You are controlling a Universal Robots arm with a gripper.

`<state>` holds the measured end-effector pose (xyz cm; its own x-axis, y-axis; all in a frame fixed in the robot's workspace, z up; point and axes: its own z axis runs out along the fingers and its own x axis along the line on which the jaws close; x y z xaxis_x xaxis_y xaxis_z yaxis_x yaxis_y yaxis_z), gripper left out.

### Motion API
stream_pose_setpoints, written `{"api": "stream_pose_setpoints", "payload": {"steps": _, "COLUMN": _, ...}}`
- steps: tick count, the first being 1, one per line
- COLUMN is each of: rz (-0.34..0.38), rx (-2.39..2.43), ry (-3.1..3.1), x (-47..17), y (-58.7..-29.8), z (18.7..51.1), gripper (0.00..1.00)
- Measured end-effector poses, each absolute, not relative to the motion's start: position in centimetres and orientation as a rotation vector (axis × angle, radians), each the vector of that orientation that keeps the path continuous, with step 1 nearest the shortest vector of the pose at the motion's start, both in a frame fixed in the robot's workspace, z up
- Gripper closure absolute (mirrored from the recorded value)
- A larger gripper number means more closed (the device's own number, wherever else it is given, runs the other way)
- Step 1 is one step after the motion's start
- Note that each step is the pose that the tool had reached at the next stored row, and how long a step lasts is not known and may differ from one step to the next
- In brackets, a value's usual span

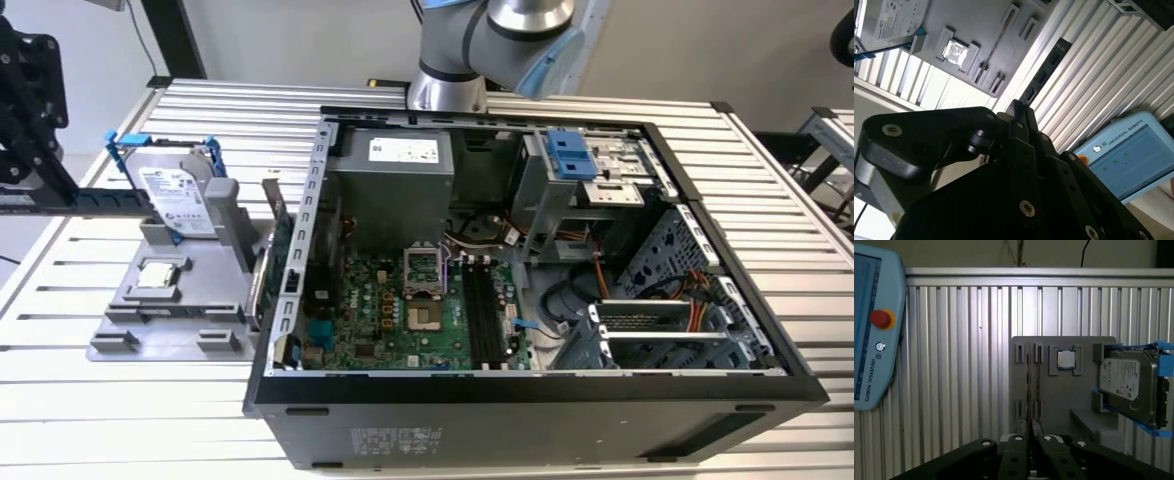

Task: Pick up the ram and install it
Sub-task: 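Pick up the ram and move it above insertion slot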

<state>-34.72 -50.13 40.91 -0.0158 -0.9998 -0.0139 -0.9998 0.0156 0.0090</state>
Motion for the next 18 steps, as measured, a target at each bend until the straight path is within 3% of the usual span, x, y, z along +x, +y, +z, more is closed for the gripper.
{"api": "stream_pose_setpoints", "payload": {"steps": 18, "rz": 0.031, "rx": -2.204, "ry": 2.238, "x": -30.7, "y": -50.1, "z": 40.9, "gripper": 1.0}}
